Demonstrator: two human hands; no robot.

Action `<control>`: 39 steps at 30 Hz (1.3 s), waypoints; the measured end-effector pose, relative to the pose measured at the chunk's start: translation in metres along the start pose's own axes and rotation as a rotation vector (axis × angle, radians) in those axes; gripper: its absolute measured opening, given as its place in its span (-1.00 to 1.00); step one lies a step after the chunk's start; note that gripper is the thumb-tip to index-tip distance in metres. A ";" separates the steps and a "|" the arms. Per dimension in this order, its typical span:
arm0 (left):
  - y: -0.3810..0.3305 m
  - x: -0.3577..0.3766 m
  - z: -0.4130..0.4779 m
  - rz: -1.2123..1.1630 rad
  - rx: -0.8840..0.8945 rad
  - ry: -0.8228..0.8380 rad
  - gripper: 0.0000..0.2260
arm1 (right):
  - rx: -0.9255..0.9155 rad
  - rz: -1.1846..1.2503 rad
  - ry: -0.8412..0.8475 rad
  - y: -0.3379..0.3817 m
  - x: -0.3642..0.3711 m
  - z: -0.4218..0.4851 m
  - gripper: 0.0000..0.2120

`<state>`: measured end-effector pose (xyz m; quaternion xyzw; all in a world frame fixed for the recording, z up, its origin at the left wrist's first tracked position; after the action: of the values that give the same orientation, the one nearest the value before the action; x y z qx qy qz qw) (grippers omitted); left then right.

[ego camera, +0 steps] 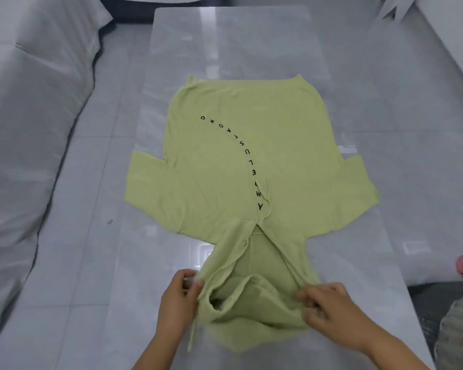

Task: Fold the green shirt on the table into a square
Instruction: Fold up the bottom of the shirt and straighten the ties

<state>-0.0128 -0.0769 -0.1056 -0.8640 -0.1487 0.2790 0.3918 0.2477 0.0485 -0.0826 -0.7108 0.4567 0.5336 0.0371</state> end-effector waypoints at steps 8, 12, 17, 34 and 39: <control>-0.034 0.070 -0.060 0.769 0.878 0.156 -0.50 | 0.203 -0.473 0.030 0.014 0.022 0.014 -0.68; -0.033 0.056 -0.047 0.843 0.882 0.092 -0.91 | 0.139 -0.420 -0.050 0.010 0.019 0.012 -0.63; -0.021 0.054 -0.036 0.796 0.552 0.318 -0.44 | 0.087 -0.147 -0.090 0.005 0.001 0.004 -0.65; -0.009 0.021 -0.010 -0.128 0.045 0.378 -0.33 | 0.631 0.899 -0.306 -0.059 0.001 -0.010 -0.90; 0.007 0.001 0.003 -0.288 -0.074 0.099 -0.86 | 0.677 0.930 -0.312 -0.064 0.003 -0.009 -0.79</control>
<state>-0.0131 -0.0794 -0.1131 -0.8603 -0.2618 0.1714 0.4024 0.2984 0.0789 -0.1085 -0.2980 0.8540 0.4167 0.0905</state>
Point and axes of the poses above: each hand's wrist, its own z-axis towards the middle knuckle, its own x-axis out of the palm, y = z × x, the point moved 8 cm from there along z, towards the middle knuckle, and after that the axes turned 7 degrees about -z, right-handed, at the moved point
